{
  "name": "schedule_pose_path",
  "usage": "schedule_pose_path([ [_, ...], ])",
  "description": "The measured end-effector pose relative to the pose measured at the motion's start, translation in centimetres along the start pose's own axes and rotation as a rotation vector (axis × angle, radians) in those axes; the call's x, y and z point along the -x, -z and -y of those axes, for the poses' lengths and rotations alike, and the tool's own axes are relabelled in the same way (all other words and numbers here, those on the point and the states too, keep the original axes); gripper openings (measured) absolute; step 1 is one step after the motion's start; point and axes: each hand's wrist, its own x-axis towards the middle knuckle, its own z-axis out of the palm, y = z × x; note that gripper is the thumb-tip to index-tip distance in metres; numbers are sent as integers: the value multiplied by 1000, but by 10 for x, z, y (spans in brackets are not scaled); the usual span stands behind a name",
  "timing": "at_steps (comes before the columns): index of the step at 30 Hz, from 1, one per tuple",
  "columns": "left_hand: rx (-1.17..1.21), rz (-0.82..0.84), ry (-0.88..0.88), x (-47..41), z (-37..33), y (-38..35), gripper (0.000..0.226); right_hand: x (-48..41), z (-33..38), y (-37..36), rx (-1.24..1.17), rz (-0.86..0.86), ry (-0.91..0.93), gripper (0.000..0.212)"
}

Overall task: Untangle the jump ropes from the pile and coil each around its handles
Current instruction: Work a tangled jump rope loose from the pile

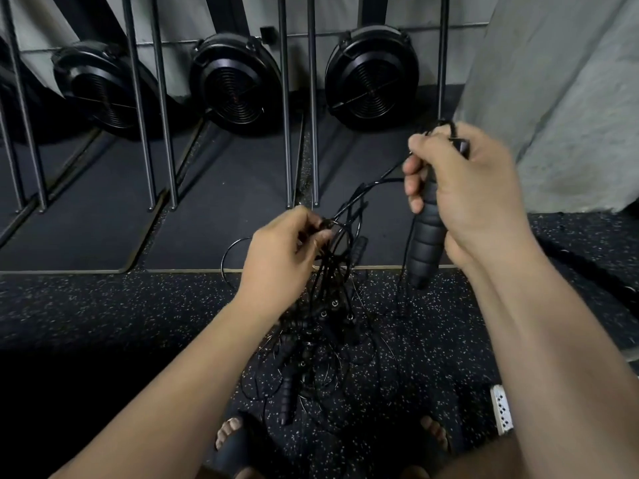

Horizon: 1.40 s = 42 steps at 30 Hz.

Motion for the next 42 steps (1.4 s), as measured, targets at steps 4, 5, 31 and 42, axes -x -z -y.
schedule_pose_path([
  [4,-68,25,-37,-3,5,7,20,0,-5,1,23,-93,8,16],
  [5,-70,17,-13,-4,6,9,22,0,-6,1,34,-111,17,15],
  [31,-411,205,306,-17,60,41,48,0,-10,-17,59,-45,38,11],
  [42,-15,382,260,28,-11,-13,28,5,-16,-28,54,138,-61,15],
])
